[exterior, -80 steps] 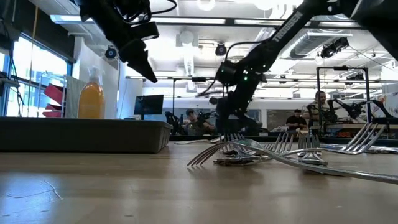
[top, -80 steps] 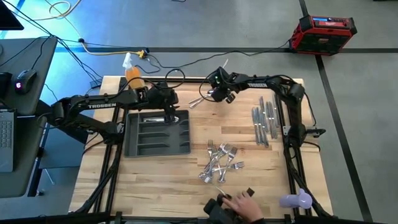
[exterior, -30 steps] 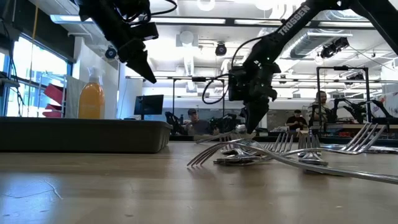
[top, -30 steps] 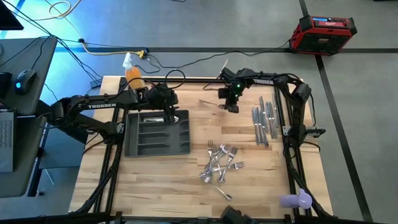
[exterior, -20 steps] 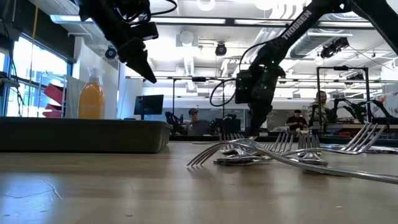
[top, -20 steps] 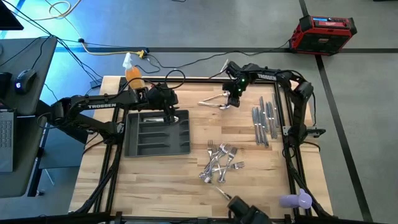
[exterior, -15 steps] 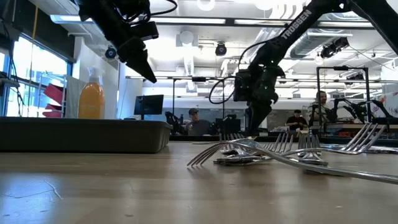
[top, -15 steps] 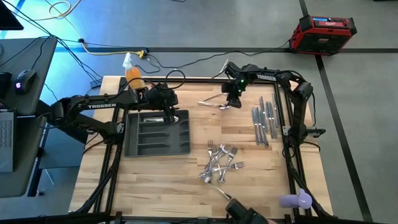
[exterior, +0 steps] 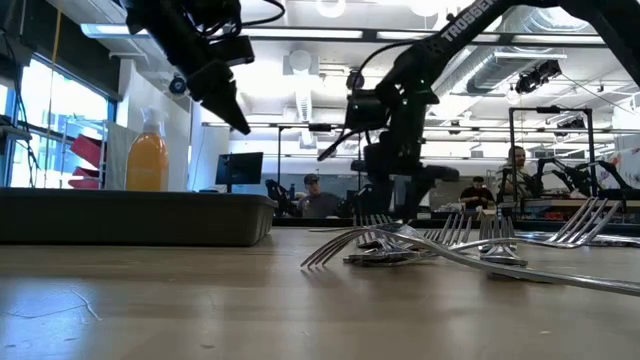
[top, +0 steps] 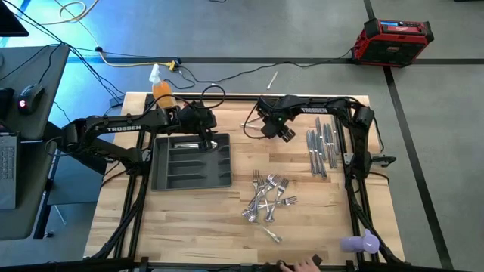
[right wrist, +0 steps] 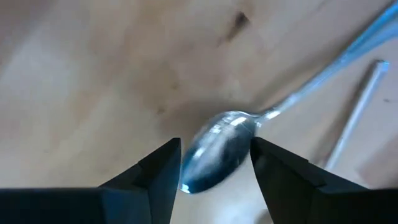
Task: Sort silverware
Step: Put the silver spoon into the black silverware tray
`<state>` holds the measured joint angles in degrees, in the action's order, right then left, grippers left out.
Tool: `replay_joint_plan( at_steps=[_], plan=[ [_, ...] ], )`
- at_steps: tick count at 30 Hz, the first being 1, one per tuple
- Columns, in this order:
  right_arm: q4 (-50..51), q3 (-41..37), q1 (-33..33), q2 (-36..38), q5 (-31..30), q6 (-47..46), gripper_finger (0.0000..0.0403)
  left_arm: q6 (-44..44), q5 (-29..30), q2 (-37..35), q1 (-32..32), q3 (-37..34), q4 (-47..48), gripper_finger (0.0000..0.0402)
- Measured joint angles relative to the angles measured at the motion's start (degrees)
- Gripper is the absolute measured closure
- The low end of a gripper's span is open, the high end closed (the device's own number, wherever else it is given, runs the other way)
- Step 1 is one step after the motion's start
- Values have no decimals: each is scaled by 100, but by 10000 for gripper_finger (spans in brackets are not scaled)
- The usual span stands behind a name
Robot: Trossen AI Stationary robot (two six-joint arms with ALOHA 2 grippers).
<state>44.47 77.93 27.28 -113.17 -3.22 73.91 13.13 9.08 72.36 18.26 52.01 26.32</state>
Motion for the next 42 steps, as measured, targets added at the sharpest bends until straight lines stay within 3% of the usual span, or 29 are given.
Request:
replay_joint_plan(
  at_steps=[11,16,22,29,33,37,42],
  plan=[
    [-124,-2,73,-250,-291,5,231,3,0,0,2,-127,-26,250],
    [-296,-2,130,-356,-488,-372,281,13,0,0,2,-262,-106,250],
    [-405,2,260,-376,-959,-970,386,50,2,-1,2,-260,-224,250],
    [-374,7,381,-352,-923,-1744,401,46,2,-2,2,-258,-206,250],
    [-98,57,422,-240,55,-2026,402,46,2,-2,2,-258,-215,250],
    [659,286,603,-181,1864,-2506,402,157,-226,-2,2,-258,-232,250],
    [1344,525,962,-157,4159,-3264,402,1125,-531,1,-153,-258,-828,250]
  ],
)
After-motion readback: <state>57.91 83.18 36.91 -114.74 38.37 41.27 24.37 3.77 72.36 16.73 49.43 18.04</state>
